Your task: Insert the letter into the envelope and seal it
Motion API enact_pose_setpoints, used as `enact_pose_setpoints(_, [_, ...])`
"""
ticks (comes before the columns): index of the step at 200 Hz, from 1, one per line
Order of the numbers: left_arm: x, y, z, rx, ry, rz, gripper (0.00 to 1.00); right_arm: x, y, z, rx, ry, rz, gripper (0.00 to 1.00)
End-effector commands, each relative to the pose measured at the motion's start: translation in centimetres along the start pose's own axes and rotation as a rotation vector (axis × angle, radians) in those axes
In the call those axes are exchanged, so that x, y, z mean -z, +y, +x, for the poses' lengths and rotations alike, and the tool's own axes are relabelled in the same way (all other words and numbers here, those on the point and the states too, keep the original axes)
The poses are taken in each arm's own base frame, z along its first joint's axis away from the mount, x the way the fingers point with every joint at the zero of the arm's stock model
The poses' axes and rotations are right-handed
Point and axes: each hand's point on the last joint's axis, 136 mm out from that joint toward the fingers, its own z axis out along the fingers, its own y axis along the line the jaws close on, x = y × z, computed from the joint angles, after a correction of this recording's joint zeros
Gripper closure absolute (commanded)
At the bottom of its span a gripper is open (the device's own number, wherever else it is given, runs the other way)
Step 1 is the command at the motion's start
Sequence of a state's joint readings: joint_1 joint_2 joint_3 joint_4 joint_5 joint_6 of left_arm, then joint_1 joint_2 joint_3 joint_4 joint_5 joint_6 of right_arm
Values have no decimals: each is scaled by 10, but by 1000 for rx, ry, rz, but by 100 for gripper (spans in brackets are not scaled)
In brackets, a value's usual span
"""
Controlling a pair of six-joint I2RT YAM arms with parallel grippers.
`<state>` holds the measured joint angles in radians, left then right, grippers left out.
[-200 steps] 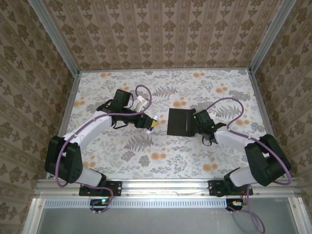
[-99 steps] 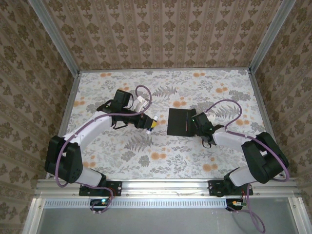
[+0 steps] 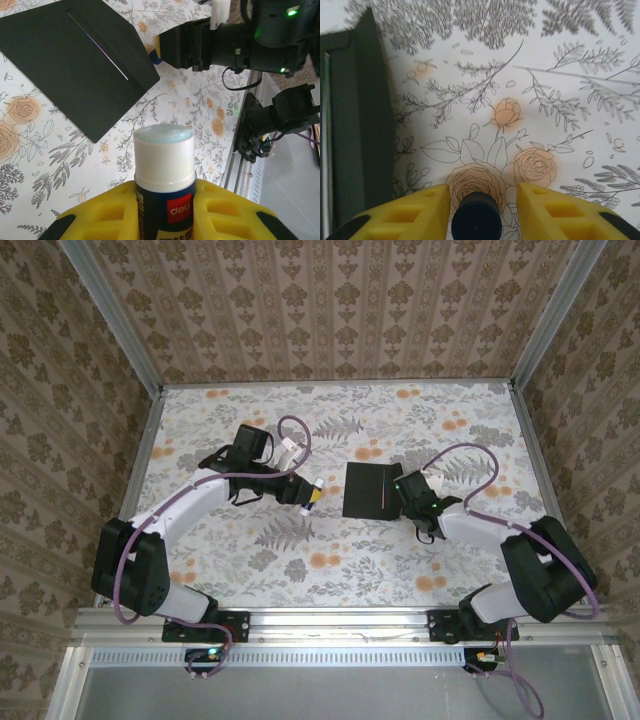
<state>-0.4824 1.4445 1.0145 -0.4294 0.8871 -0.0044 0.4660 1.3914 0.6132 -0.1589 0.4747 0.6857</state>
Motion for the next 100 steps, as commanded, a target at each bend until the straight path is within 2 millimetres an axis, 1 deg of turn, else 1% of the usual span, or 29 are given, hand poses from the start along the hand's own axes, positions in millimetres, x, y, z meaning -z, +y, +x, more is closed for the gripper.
enact_pose_setpoints(1, [9, -10, -13, -33, -51, 23, 100, 21, -9, -22, -34, -80, 20, 55])
enact_pose_setpoints(19, [11, -9, -22, -32, -74, 12, 100, 33, -9, -30, -39, -98, -3, 48])
enact_pose_setpoints(32, [13, -7, -30, -27, -96, -10, 100, 41, -9, -35, -43, -105, -27, 39])
enact_pose_setpoints(47, [17, -7, -42, -27, -137, -31, 100, 50, -6, -43, -42, -109, -57, 31])
enact_pose_setpoints(56, [20, -7, -48, -25, -166, -47, 100, 56, -1, -49, -32, -114, -85, 27])
enact_pose_setpoints(75, [28, -5, -60, -18, -243, -100, 100, 68, 6, -65, -19, -127, -124, 22])
enact_pose_setpoints(100, [38, -1, -71, 14, -319, -160, 100, 84, 24, -86, -16, -144, -225, 16])
